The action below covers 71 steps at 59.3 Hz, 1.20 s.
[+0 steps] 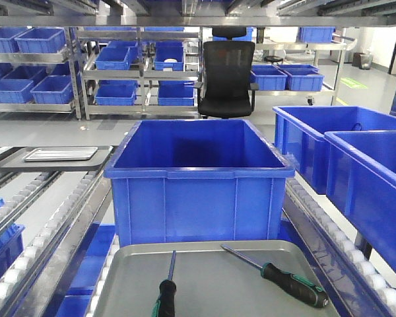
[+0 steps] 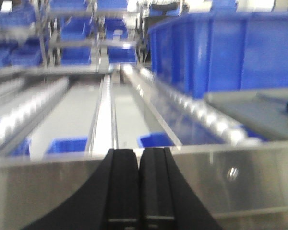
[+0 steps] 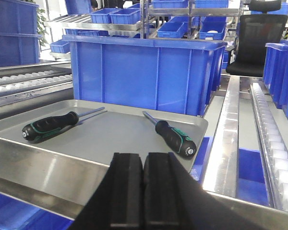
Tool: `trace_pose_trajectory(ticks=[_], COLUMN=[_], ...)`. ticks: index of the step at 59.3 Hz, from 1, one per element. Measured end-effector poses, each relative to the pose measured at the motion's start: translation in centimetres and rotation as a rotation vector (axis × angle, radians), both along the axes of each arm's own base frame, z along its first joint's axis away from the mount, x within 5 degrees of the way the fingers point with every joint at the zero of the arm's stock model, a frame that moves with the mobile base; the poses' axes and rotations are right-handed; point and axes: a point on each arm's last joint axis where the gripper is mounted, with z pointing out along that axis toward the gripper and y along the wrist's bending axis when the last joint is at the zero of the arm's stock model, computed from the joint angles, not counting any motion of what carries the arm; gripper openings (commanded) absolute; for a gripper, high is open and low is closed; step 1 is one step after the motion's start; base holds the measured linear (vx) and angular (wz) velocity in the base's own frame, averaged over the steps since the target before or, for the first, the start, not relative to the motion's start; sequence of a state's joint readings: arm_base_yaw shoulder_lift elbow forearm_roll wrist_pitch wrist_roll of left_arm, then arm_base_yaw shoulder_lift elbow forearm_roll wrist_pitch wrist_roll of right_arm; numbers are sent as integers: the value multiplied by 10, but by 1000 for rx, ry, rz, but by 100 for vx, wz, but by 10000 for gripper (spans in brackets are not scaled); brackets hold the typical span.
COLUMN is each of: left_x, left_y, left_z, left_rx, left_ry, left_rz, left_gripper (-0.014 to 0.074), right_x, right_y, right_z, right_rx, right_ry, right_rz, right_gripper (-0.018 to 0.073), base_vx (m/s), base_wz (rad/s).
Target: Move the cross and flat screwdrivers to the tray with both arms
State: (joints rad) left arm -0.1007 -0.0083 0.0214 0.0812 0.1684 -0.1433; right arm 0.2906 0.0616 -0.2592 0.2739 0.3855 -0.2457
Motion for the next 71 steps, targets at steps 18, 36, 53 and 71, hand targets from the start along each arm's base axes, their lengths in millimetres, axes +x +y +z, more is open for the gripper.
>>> trace_pose_trajectory(ticks=[18, 36, 53, 71], left_x=[0, 0, 0, 0], left_y=[0, 0, 0, 0], left_z=[-3, -3, -3, -3], left_rx=[-16, -17, -17, -17], left_ry=[22, 22, 22, 22], left_rz=[6, 6, 6, 6], left_gripper=[3, 3, 3, 3], right_x=[0, 0, 0, 17], right_y=[0, 0, -1, -10], right_z=[0, 0, 0, -54], right_rx=[-1, -1, -18, -110], right_ry=[3, 3, -3, -18], right_rz=[1, 1, -4, -170], right_gripper=[-8, -8, -8, -8], base_vx=[0, 0, 0, 0], base_wz=[0, 0, 0, 0])
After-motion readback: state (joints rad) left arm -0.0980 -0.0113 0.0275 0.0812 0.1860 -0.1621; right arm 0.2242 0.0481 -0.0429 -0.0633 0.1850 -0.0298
